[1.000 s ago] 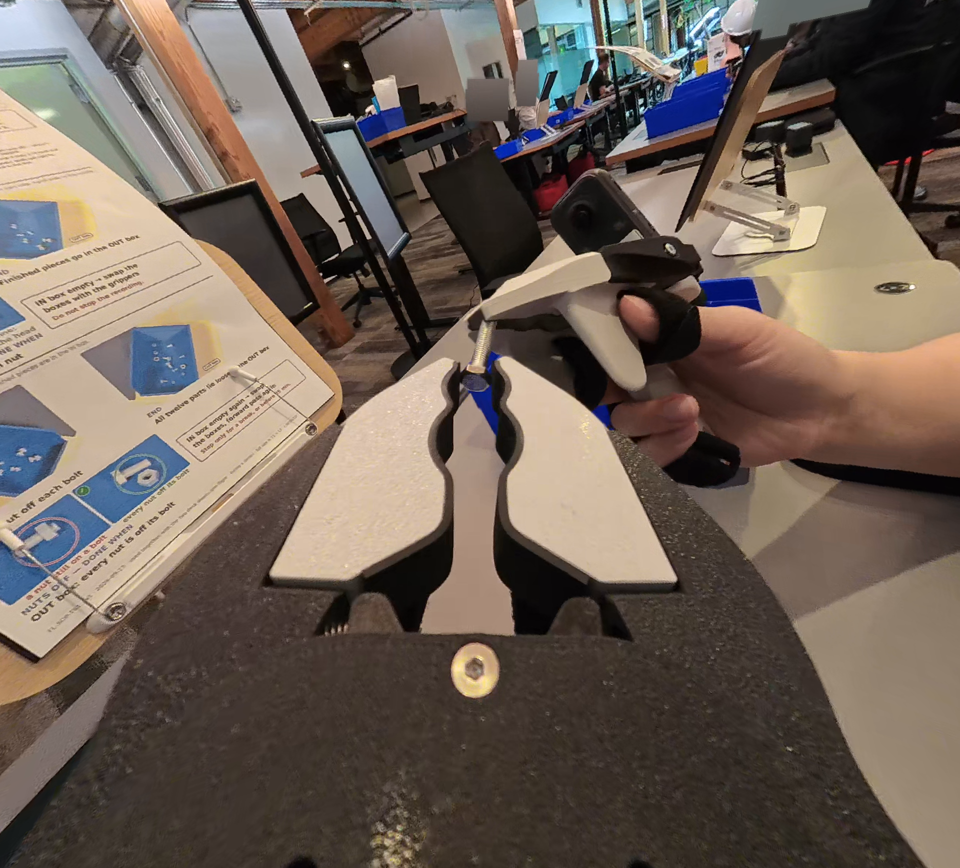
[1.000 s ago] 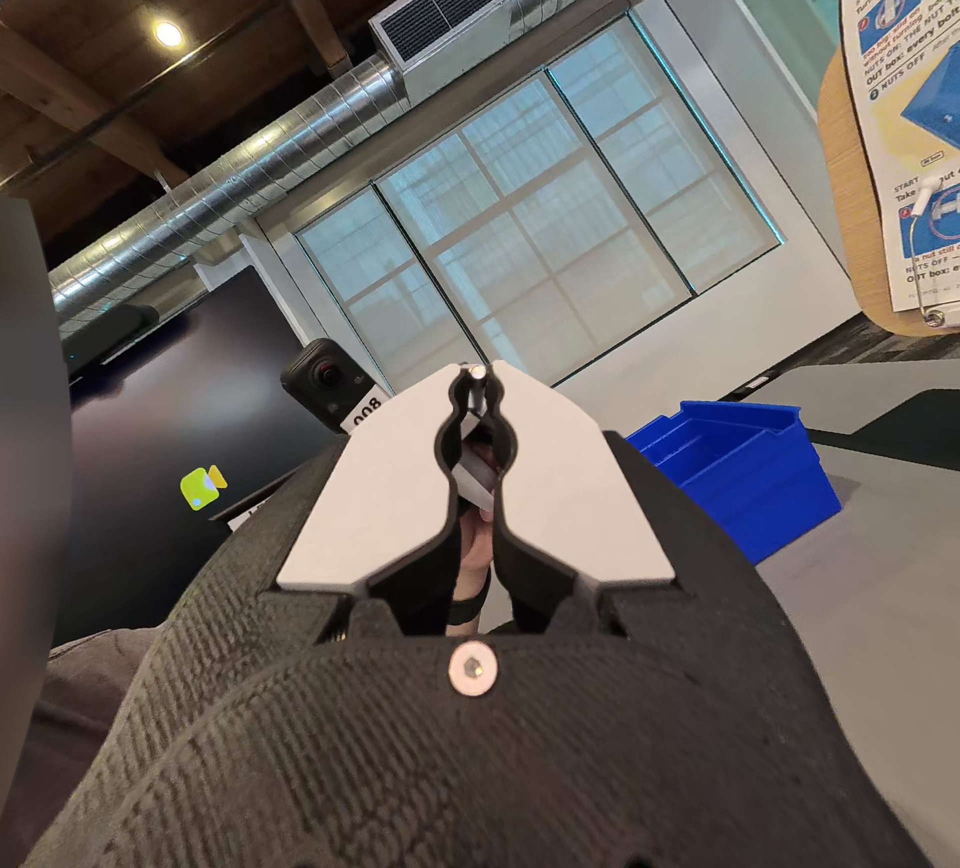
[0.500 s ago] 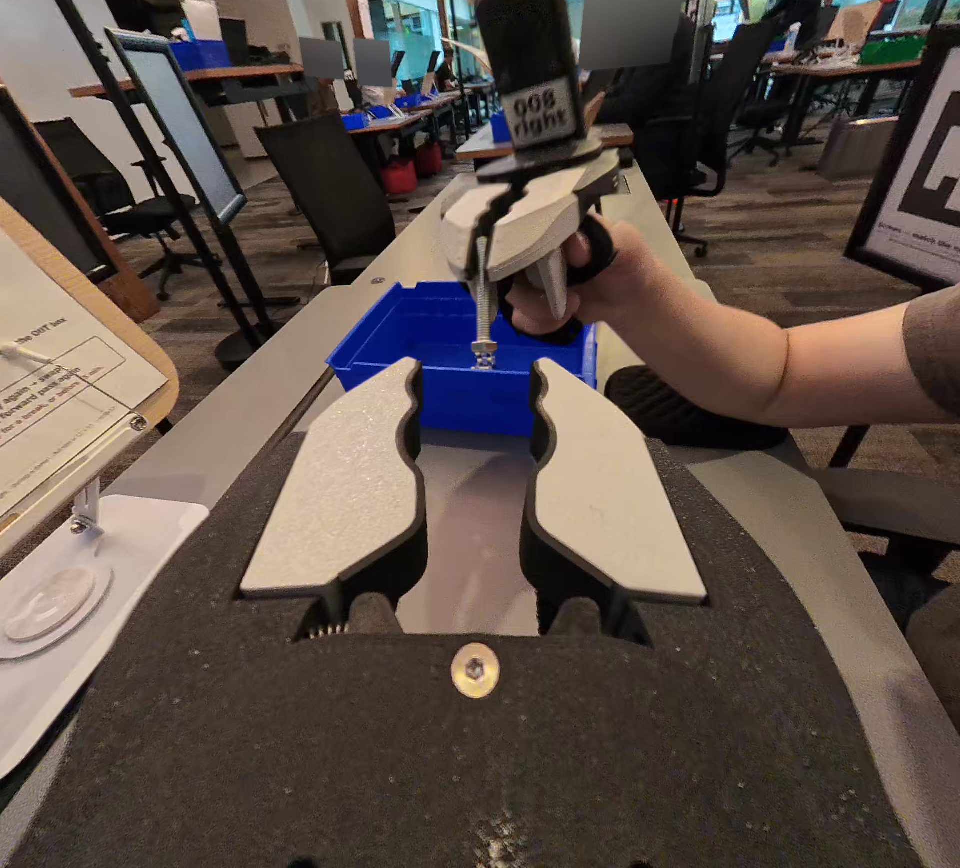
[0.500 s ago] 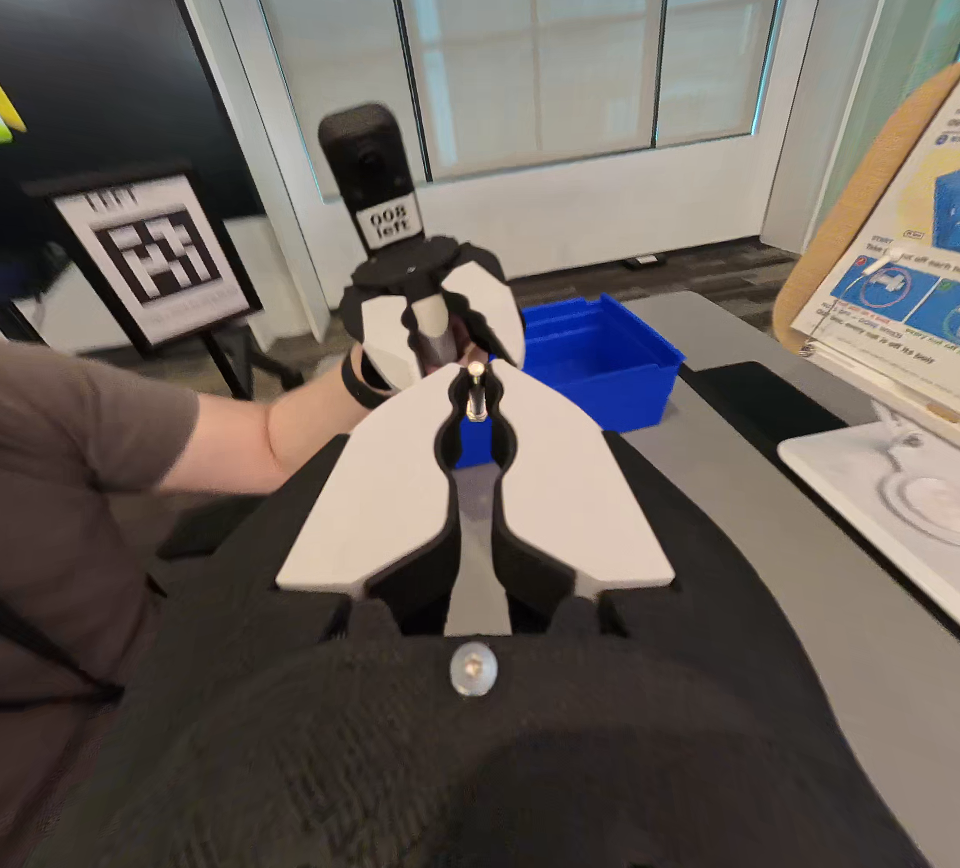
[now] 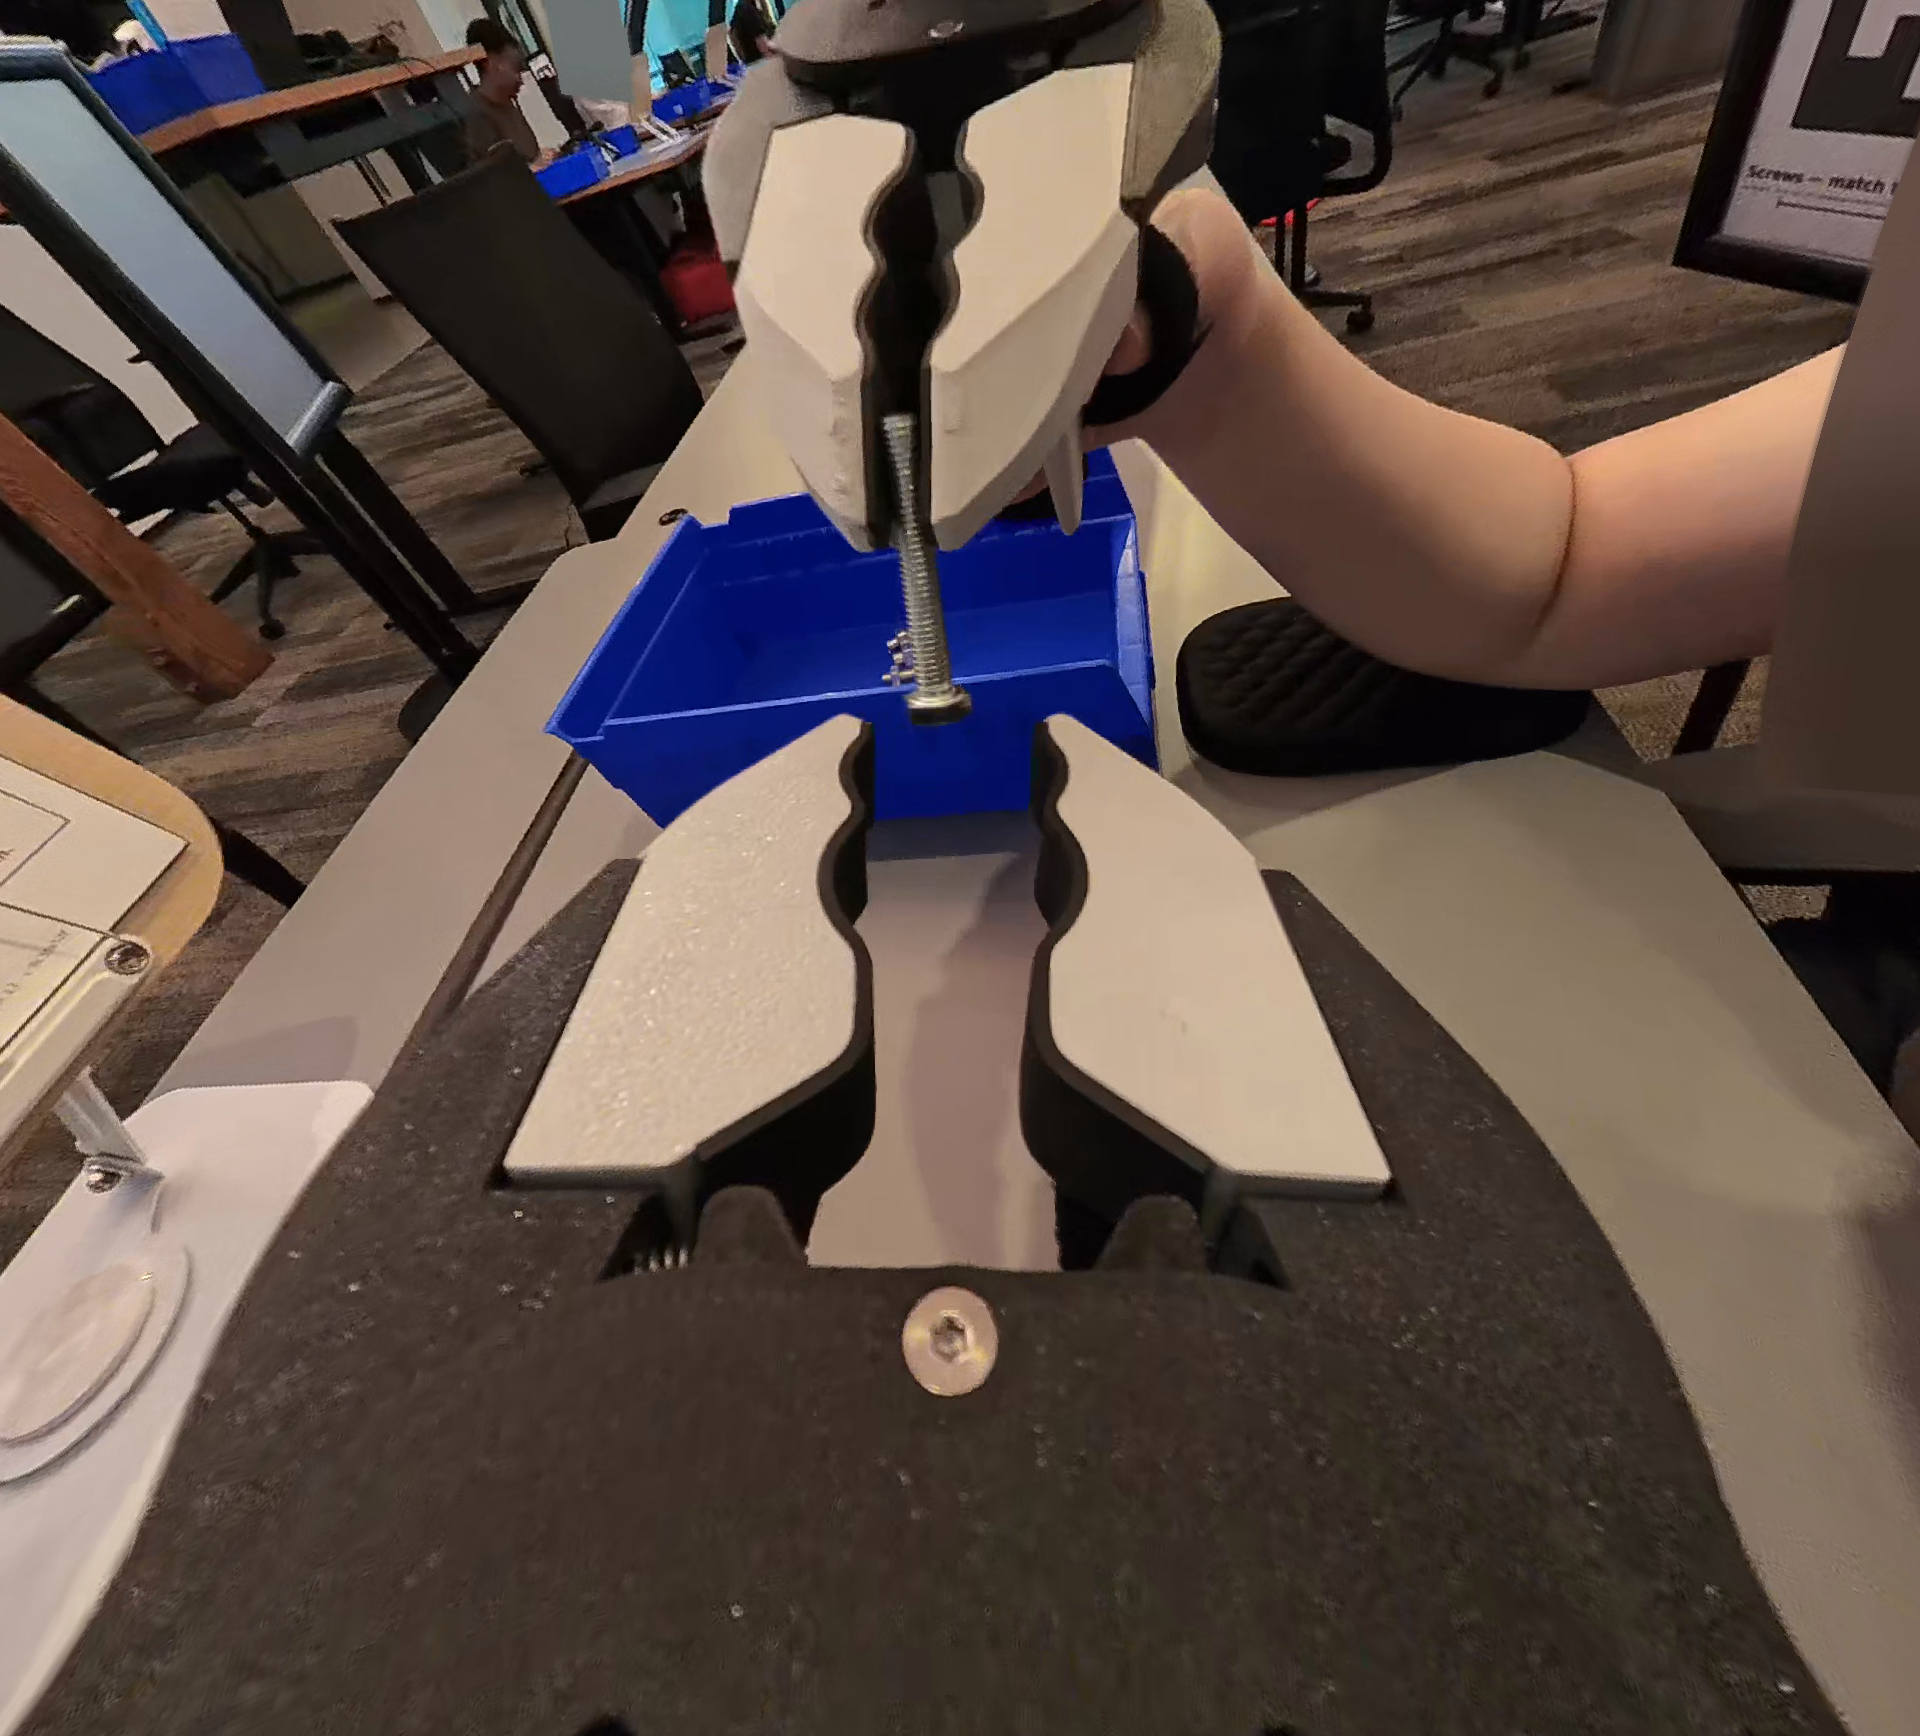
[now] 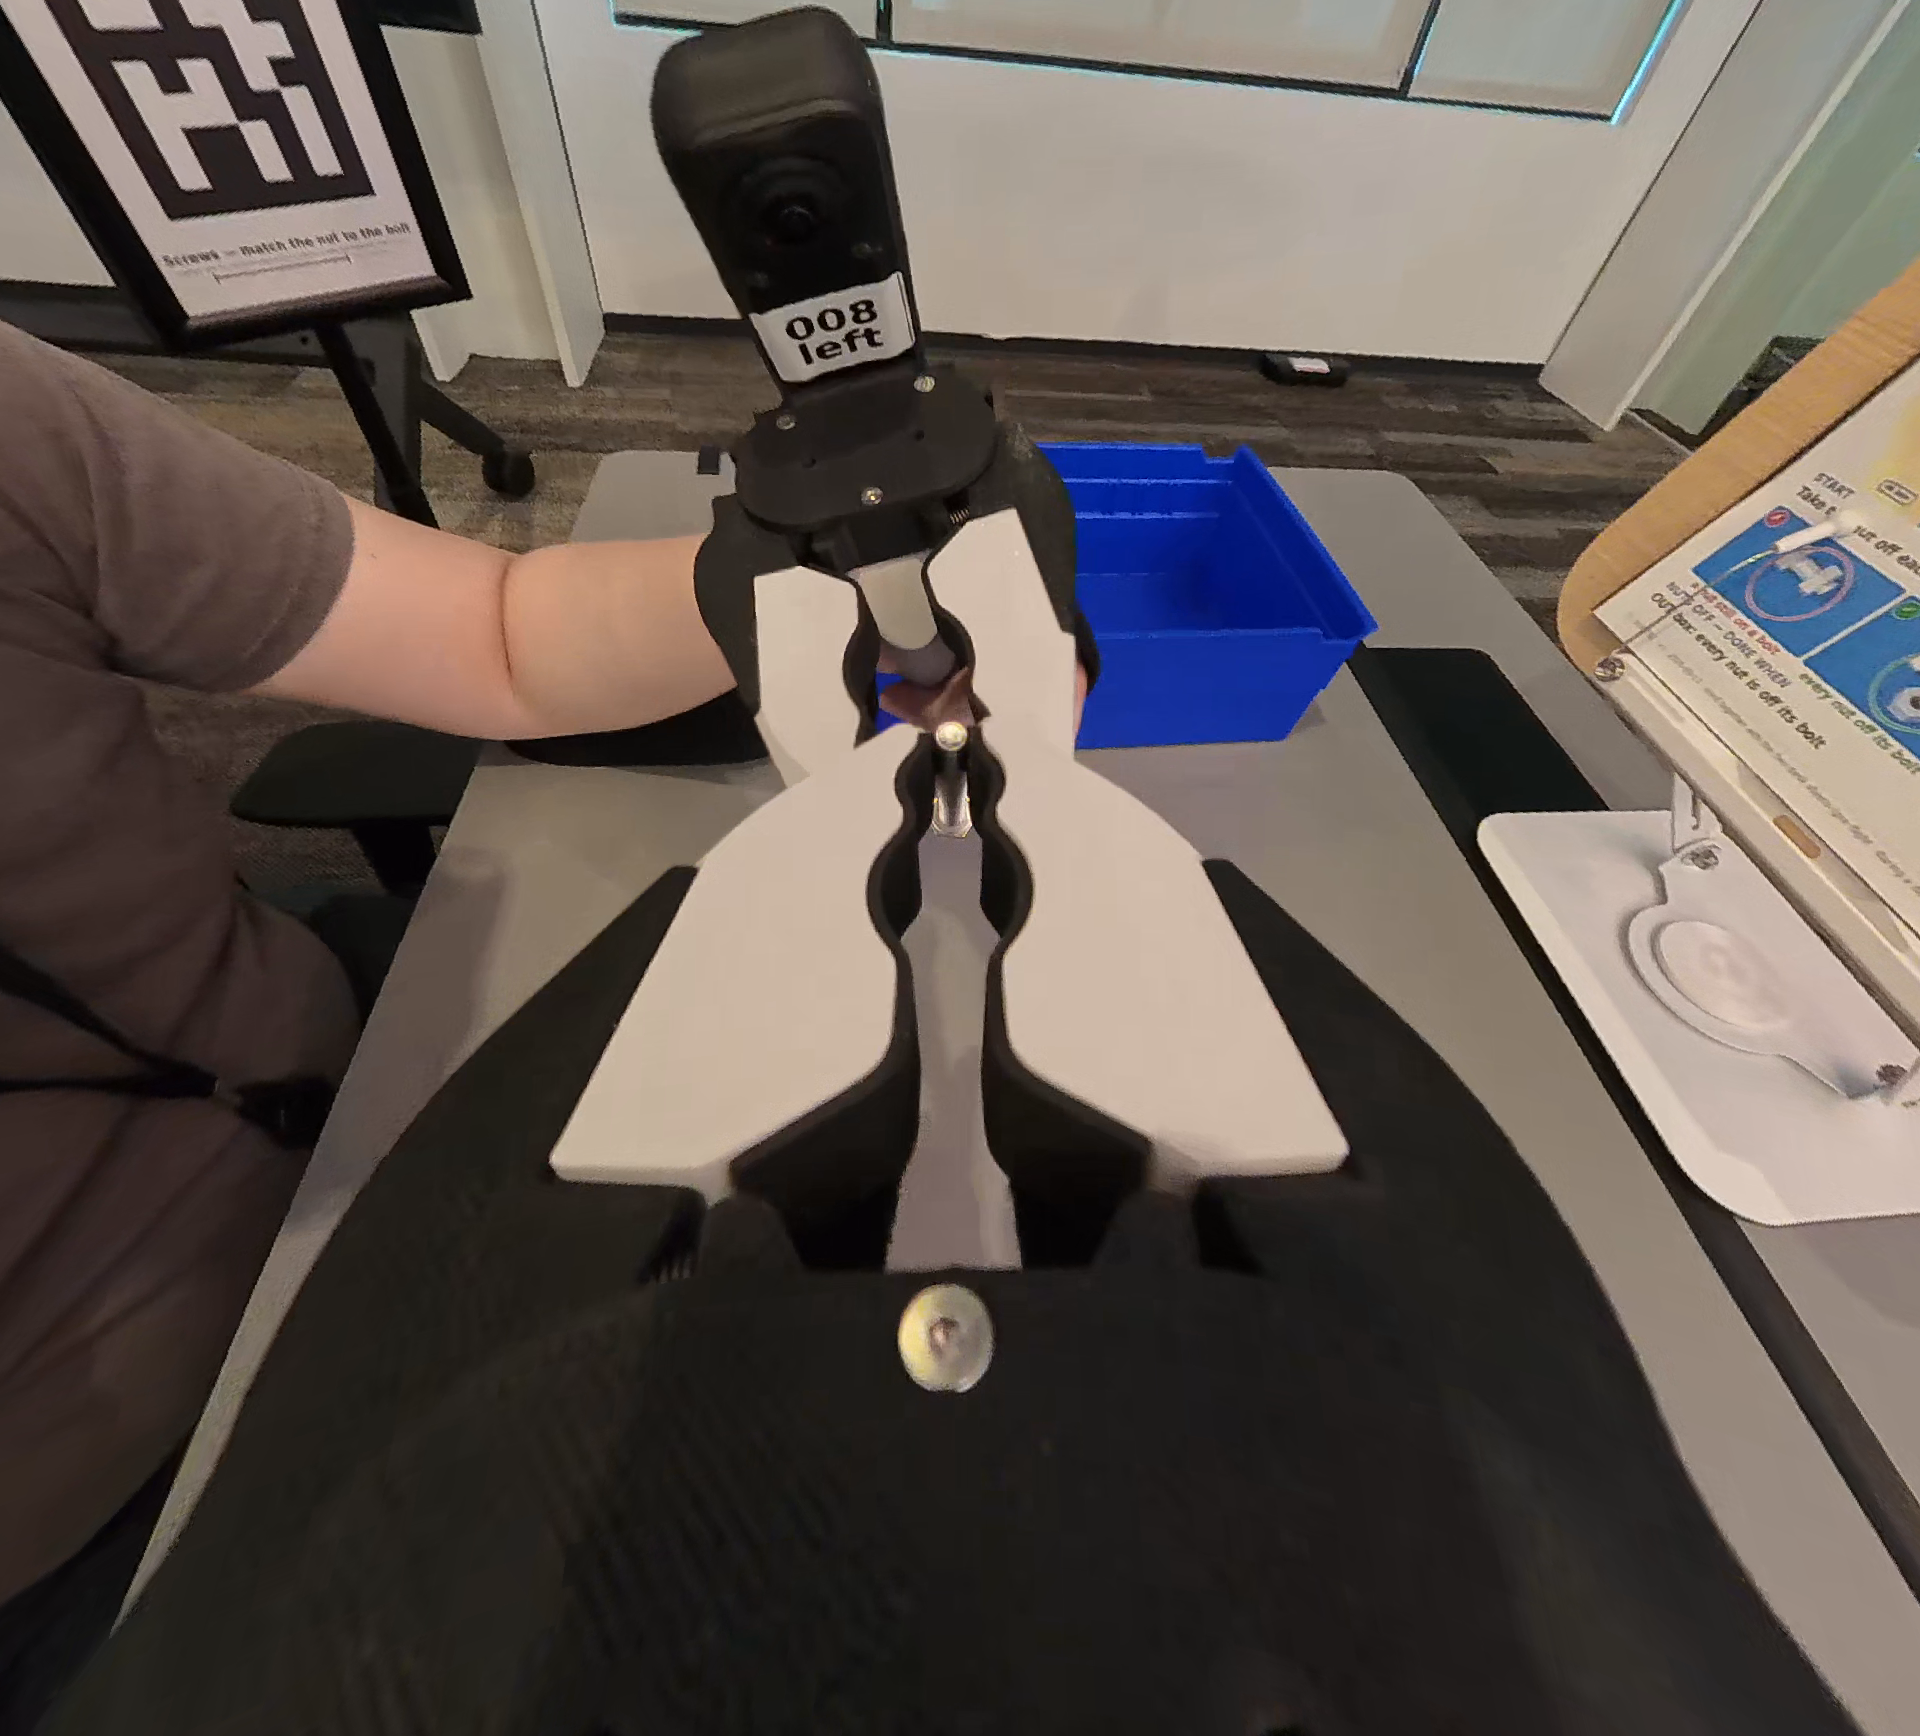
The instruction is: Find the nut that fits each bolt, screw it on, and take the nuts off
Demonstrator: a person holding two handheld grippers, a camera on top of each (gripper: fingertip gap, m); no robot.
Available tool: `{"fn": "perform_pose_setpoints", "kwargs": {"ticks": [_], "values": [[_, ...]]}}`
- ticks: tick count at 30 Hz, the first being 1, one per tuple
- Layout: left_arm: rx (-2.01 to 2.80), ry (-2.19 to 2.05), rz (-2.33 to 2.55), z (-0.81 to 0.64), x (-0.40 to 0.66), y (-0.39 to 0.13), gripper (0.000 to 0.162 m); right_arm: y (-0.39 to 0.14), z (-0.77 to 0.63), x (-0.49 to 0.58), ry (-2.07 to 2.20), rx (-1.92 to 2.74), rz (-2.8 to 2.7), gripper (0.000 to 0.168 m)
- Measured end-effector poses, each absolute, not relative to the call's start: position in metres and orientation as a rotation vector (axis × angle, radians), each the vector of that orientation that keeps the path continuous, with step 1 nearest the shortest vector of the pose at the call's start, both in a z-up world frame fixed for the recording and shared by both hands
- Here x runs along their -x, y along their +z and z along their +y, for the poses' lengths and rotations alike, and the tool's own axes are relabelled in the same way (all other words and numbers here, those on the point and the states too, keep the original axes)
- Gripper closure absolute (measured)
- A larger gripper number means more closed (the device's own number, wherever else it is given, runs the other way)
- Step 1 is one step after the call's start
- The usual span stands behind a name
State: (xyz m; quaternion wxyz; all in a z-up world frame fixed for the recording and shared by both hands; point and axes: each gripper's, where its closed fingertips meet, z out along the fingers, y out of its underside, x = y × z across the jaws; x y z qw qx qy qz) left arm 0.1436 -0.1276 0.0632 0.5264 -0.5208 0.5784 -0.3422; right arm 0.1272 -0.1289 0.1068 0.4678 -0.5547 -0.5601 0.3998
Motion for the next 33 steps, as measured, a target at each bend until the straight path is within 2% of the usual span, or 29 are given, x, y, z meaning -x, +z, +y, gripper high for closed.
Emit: {"fn": "perform_pose_setpoints", "kwargs": {"ticks": [13, 33], "values": [[1.221, -0.714, 1.307, -0.115, -0.137, 0.072, 0.146, 0.107, -0.12, -0.118, 0.846, 1.425, -1.281, 0.162], [1.228, -0.709, 1.298, -0.113, -0.137, 0.071, 0.152, 0.106, -0.117, -0.118, 0.794, 1.415, -1.288, 0.162]]}}
